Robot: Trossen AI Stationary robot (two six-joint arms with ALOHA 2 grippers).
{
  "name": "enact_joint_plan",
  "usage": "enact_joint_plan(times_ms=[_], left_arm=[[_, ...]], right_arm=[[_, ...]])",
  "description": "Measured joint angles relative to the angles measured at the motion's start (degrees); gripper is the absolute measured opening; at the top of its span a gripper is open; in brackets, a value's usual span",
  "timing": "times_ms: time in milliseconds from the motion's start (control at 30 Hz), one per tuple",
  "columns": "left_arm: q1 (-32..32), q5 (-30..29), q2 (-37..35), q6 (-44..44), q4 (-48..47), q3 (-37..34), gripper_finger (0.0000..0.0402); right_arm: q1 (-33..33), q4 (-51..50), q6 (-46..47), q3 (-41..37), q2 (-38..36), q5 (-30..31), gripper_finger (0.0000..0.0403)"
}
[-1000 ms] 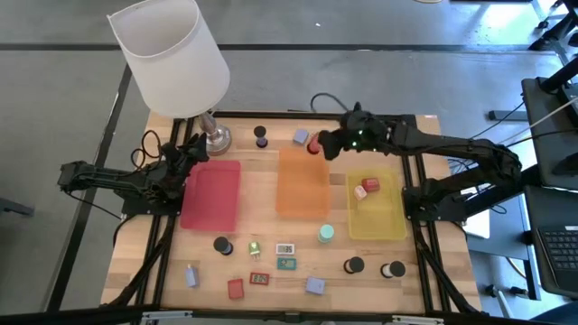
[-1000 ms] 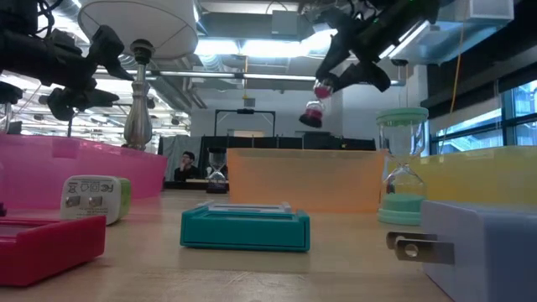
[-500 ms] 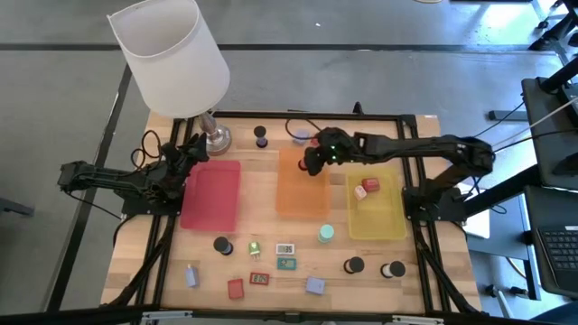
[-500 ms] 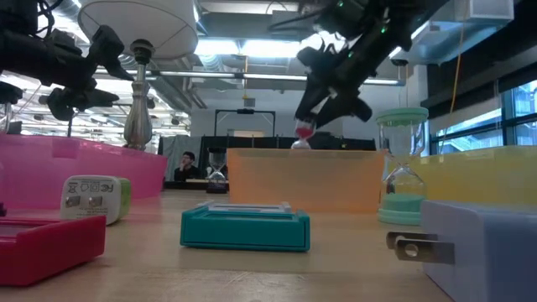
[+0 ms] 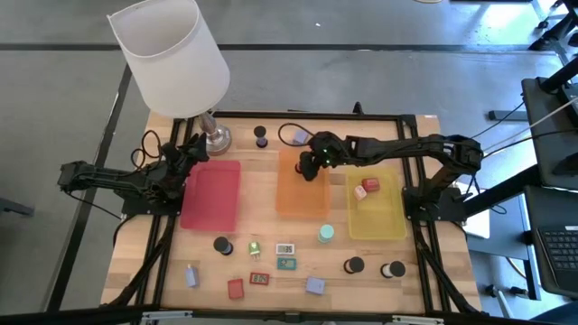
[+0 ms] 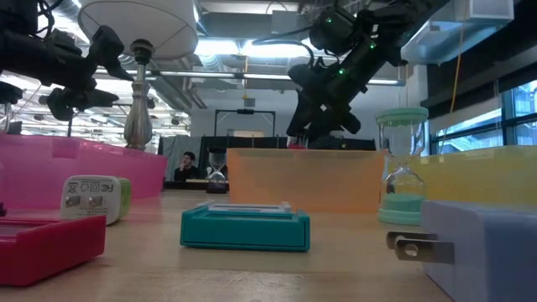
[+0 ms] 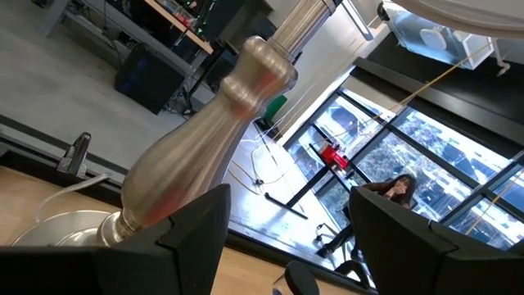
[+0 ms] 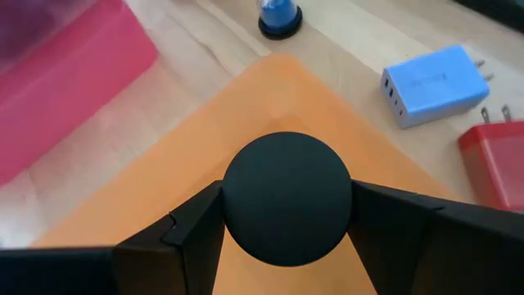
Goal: Pick & Place Office items
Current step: Put the red hourglass into the orange bin
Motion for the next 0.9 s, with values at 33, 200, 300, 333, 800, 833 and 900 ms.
enact_joint_plan(times_ms=[33, 200, 300, 333, 800, 833, 900], left_arm=[[0.0, -0.1, 0.0, 0.0, 0.0, 0.0, 0.0246], [0.0, -0.2, 0.0, 0.0, -0.1, 0.0, 0.0246], [0.0, -0.2, 0.0, 0.0, -0.1, 0.0, 0.0246], [0.0, -0.2, 0.0, 0.0, -0.1, 0.0, 0.0246], [0.0, -0.4, 0.0, 2.5, -0.4, 0.0, 0.0246], [0.0, -0.5, 0.0, 2.8, -0.4, 0.0, 0.0246], [0.0, -1.1, 0.0, 3.0, -0.4, 0.0, 0.0246]], right_arm=[[0.0, -0.1, -0.6, 0.0, 0.0, 0.0, 0.0219], [-0.1, -0.1, -1.4, 0.0, 0.0, 0.0, 0.0219], [-0.1, -0.7, -2.5, 0.0, 0.0, 0.0, 0.0220], [-0.1, -1.4, -2.9, 0.0, 0.0, 0.0, 0.0220], [-0.6, -5.7, -4.5, 0.0, 0.1, 0.6, 0.0220], [-0.6, -5.7, -4.6, 0.0, 0.1, 1.0, 0.0220], [-0.6, -5.7, -4.6, 0.0, 0.1, 1.8, 0.0222]])
